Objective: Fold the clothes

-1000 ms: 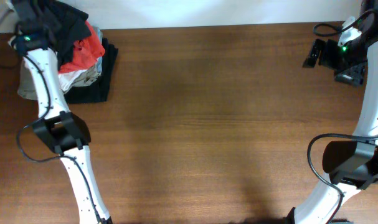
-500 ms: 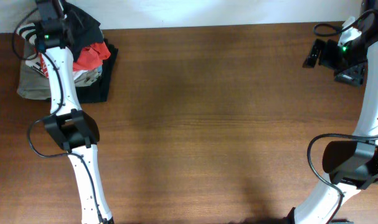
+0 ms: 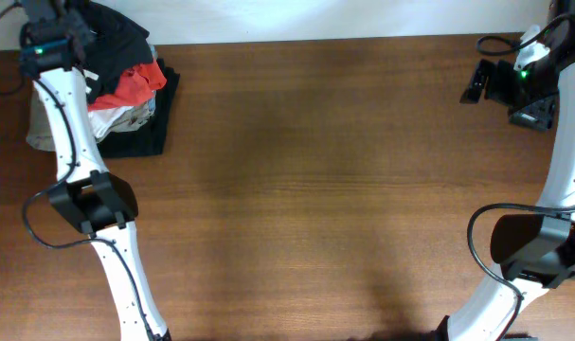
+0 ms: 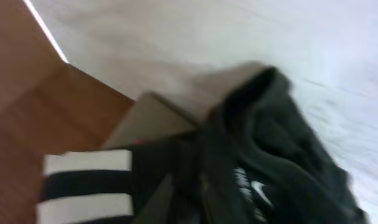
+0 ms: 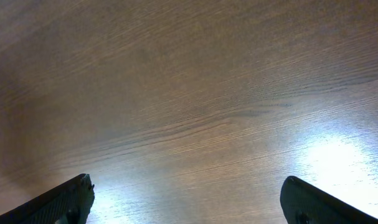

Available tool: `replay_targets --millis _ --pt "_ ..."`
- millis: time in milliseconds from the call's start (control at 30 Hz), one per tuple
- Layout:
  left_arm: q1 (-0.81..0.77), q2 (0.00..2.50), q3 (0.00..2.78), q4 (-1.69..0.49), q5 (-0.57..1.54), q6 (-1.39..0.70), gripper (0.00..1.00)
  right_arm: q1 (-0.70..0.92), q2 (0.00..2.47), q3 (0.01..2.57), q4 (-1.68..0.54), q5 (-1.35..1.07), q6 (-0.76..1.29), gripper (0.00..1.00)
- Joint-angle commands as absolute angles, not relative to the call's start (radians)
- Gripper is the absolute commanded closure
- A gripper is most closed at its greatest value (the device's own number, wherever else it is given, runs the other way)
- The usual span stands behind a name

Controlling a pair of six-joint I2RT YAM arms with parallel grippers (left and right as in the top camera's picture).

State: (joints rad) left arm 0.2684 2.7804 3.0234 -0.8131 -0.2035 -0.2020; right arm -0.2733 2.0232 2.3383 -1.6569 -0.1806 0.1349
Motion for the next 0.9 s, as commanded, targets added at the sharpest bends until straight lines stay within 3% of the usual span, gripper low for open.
replay_targets --millis 0,367,600,667,700,833,867 --pt "0.281 2.806 2.984 -0.791 -0.237 -0.189 0.87 -0.274 2.004 2.348 -1.657 -0.171 0.135 0.01" --pt "0.325 2.869 2.894 -0.811 -0.285 -0.189 0.87 -0.274 2.004 2.348 -1.657 -0.171 0.135 0.01" --pt "0.289 2.808 3.037 -0.907 -0.284 -0.193 0.84 -0.274 2.004 2.348 -1.657 -0.171 0.135 0.01" --pt "0.271 2.765 3.086 -0.925 -0.276 -0.193 0.77 -0.274 2.004 2.348 -1.657 -0.171 0.135 0.01" --pt "0.256 2.729 3.123 -0.947 -0.253 -0.193 0.65 -0.274 2.004 2.348 -1.657 -0.171 0.135 0.01" --pt "0.223 2.614 3.14 -1.002 -0.142 -0.193 0.51 -0.274 2.004 2.348 -1.657 -0.171 0.135 0.01" --pt "0.213 2.58 3.14 -1.028 -0.105 -0.193 0.39 -0.274 2.004 2.348 -1.657 -0.171 0.135 0.01"
